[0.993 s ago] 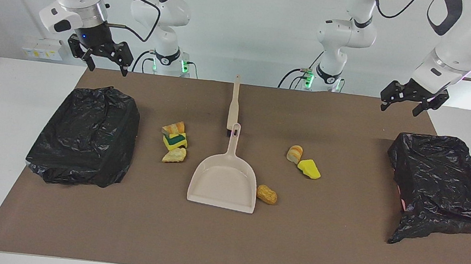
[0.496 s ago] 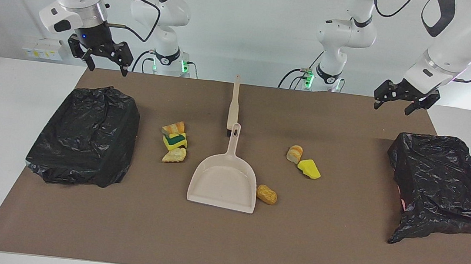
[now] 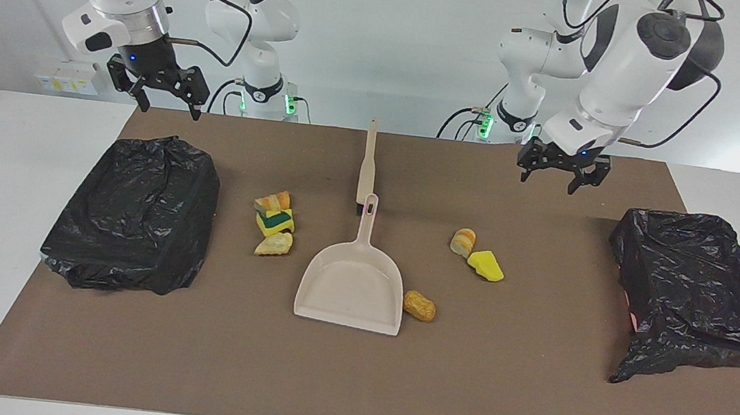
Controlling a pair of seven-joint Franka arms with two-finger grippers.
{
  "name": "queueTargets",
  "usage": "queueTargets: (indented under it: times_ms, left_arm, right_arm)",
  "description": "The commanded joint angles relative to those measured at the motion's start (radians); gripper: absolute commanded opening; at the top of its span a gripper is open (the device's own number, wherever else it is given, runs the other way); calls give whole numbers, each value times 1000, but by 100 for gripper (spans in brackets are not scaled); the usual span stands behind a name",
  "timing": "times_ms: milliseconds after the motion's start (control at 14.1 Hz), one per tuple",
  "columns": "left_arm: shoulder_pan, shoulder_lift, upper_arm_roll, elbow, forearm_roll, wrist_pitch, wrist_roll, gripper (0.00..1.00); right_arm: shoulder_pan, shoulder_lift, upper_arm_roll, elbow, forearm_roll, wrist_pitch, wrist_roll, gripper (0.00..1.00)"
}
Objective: Sweep and dump trash in bin
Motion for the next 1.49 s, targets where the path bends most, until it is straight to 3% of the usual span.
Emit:
queueTargets:
  times_ms: [0, 496, 780, 922, 1418]
  left_arm:
    - [-104, -29, 16, -73, -5, 62, -128, 100]
    - [-357, -25, 15, -188, -20, 179, -437, 100]
    - [-520, 38, 16, -300, -20, 411, -644, 100]
    - [-583, 82, 16, -304, -20, 436, -693, 100]
    - [-773, 124, 16, -345, -20, 469, -841, 100]
  right_arm:
    - [-9, -28, 6, -34, 14, 19, 5, 100]
    - [-9, -39, 4, -48, 14, 19, 3, 100]
    - [-9, -43, 6, -54, 14, 17, 3, 100]
    - [-9, -43, 6, -56, 14, 19, 2, 100]
    - [-9, -45, 6, -57, 14, 19, 2, 100]
